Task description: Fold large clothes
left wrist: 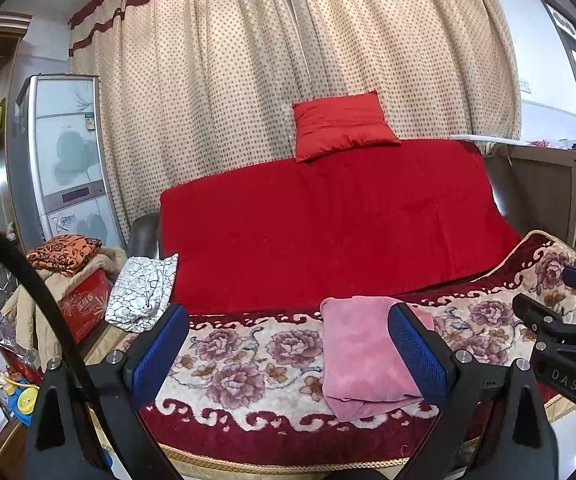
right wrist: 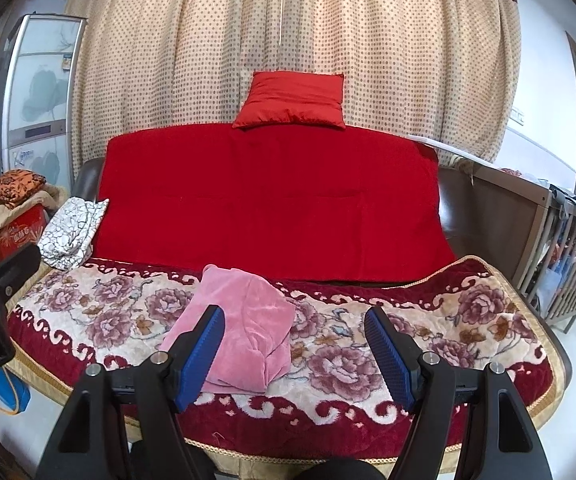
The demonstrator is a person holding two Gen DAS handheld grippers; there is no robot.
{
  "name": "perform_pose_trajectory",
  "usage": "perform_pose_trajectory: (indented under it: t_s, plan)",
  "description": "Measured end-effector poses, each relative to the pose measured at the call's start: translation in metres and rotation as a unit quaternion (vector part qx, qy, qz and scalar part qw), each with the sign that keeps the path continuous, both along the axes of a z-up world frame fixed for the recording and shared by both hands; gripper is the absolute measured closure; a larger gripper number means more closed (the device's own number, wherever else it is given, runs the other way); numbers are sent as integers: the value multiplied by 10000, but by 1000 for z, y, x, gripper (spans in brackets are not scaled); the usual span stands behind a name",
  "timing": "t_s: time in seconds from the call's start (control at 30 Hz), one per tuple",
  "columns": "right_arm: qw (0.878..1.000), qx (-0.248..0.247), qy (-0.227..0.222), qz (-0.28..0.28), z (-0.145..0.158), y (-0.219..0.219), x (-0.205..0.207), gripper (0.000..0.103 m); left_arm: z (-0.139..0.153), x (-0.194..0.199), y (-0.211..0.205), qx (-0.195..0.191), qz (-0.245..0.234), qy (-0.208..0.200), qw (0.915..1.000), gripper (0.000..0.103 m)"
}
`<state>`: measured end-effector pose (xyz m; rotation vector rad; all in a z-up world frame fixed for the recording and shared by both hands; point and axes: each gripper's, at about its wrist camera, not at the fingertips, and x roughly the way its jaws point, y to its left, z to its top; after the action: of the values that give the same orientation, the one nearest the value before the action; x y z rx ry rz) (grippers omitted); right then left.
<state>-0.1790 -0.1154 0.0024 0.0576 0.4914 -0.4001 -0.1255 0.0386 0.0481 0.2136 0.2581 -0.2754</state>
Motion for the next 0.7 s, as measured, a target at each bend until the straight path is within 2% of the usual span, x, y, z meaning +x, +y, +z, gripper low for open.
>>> perform_pose_trajectory:
  t_s: [0.7]
  plan:
    - [9989, 134, 439, -84, -31, -17, 43, 27, -38, 52, -22, 20, 15, 554, 9985, 4]
